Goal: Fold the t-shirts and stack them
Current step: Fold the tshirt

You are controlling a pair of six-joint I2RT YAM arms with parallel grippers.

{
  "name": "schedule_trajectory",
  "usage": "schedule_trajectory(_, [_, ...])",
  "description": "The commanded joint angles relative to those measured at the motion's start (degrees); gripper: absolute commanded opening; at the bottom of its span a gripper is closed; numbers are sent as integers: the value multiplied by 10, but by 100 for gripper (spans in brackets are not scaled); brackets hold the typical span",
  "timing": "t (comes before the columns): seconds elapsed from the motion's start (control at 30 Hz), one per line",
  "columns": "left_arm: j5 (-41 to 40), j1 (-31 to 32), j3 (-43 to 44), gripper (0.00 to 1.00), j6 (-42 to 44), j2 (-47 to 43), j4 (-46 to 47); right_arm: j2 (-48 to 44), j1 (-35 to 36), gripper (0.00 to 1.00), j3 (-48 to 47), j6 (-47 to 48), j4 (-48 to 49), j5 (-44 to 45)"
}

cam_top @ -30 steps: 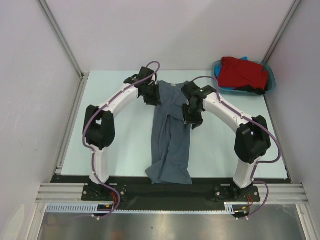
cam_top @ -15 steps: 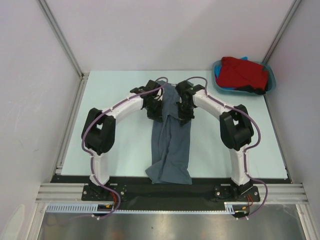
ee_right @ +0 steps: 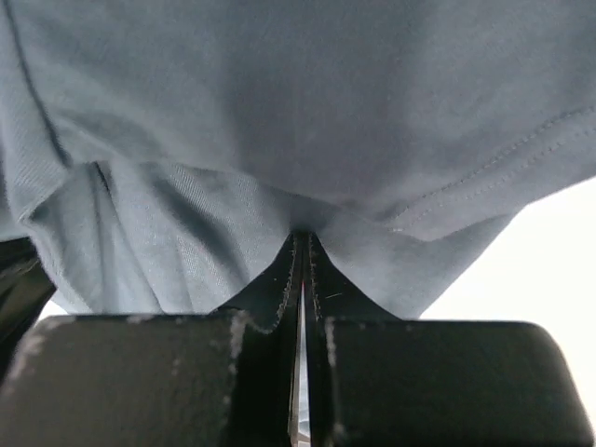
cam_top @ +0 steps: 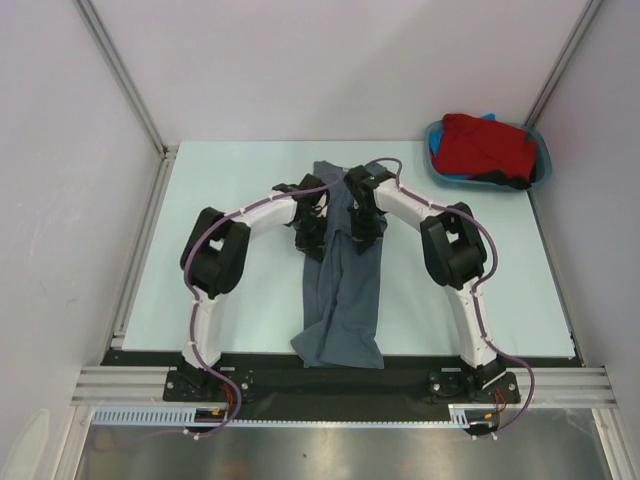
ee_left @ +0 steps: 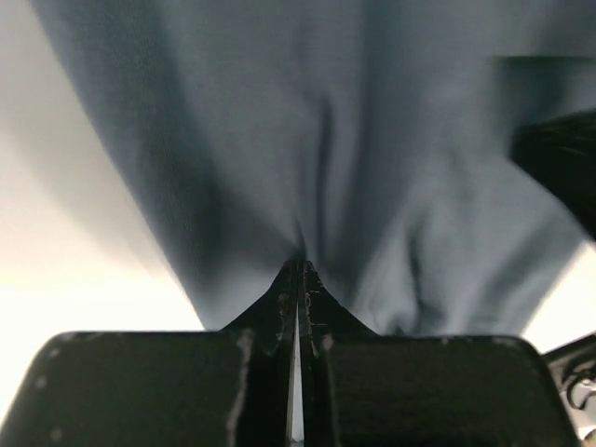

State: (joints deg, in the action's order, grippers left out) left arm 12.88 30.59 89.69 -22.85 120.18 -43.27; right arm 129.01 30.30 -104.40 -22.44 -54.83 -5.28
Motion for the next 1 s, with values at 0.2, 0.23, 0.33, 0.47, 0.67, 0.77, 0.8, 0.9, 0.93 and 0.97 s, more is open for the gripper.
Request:
schedule_trajectory(0.2, [12, -3, 112, 0, 36, 99, -51, 54, 12, 0, -70, -6, -28, 19])
schedule_trajectory(0.23, [12, -7, 124, 0, 36, 110, -55, 67, 12, 0, -89, -5, -31, 17])
schedule_trajectory(0.33, [21, -20, 173, 0, 35, 144, -72, 98, 14, 0, -130, -6, -42, 12])
schedule_trajectory(0.47, [18, -47, 192, 0, 27, 157, -70, 141, 13, 0, -196, -3, -65, 5])
schedule_trajectory(0.67, [0, -95, 226, 0, 20, 175, -73, 215, 12, 0, -294, 5, -94, -25])
schedule_trajectory(0.77, [-6, -117, 249, 0, 15, 183, -75, 238, 9, 0, -346, 6, -106, -38])
schedule_trajectory(0.8, [-11, -120, 256, 0, 16, 191, -76, 249, 8, 0, -362, 4, -108, -40])
schedule_trajectory(0.9, [-16, -127, 276, 0, 17, 205, -78, 259, 3, 0, -368, 3, -107, -56])
schedule_trajectory(0.93, [-17, -127, 282, 0, 16, 209, -80, 262, 3, 0, -369, 3, -104, -61])
schedule_trajectory(0.97, [-16, -127, 290, 0, 15, 211, -81, 265, 2, 0, -371, 4, -103, -64])
